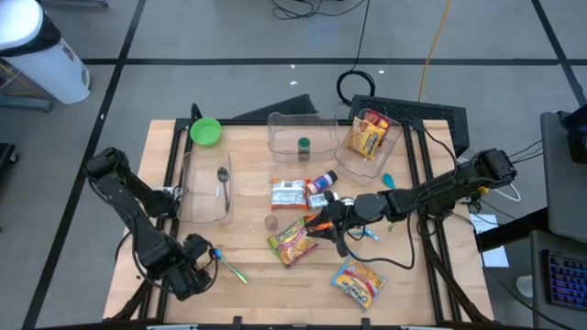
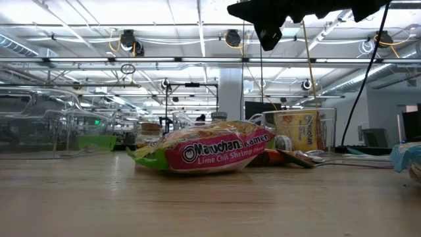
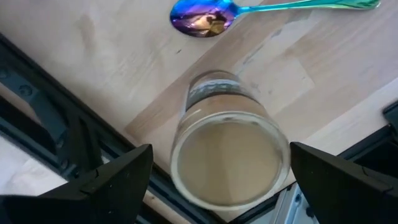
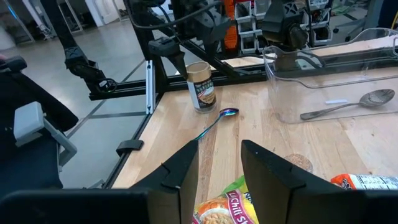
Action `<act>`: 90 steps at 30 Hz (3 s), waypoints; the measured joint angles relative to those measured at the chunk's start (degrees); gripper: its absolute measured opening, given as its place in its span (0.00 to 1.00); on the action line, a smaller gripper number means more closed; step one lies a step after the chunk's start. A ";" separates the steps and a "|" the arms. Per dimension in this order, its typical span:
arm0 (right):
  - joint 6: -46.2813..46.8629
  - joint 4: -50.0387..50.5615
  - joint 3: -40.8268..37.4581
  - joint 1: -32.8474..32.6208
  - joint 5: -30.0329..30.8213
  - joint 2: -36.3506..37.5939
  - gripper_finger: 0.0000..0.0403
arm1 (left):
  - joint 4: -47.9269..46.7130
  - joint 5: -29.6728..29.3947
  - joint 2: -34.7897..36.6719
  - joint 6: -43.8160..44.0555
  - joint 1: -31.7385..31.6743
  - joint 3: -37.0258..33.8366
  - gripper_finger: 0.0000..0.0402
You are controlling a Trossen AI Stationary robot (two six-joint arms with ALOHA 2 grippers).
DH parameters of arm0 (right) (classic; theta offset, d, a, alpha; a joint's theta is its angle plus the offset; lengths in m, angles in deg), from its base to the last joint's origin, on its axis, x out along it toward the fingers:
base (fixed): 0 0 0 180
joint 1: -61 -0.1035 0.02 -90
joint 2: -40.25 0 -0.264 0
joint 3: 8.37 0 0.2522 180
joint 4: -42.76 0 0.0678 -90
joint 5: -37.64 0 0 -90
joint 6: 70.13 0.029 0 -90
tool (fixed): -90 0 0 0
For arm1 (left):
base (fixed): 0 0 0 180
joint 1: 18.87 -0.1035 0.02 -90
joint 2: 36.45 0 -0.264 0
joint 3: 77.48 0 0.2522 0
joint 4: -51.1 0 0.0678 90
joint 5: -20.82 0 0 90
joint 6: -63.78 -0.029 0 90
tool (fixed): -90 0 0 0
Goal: Pick & Place Food Item
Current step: Put the gold spice bottle into the middle transparent bin
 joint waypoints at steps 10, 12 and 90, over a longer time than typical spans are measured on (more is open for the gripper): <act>0.02 0.00 0.00 0.00 0.00 0.00 0.29 | 5.86 -0.93 0.00 0.13 0.00 -3.35 0.94; 0.22 0.00 0.00 0.00 0.00 0.00 0.29 | 7.49 -0.93 0.00 0.30 0.00 -4.32 0.94; -1.99 -8.56 0.05 0.96 0.15 0.72 0.29 | 10.57 -24.60 13.49 -12.17 -10.38 2.73 0.69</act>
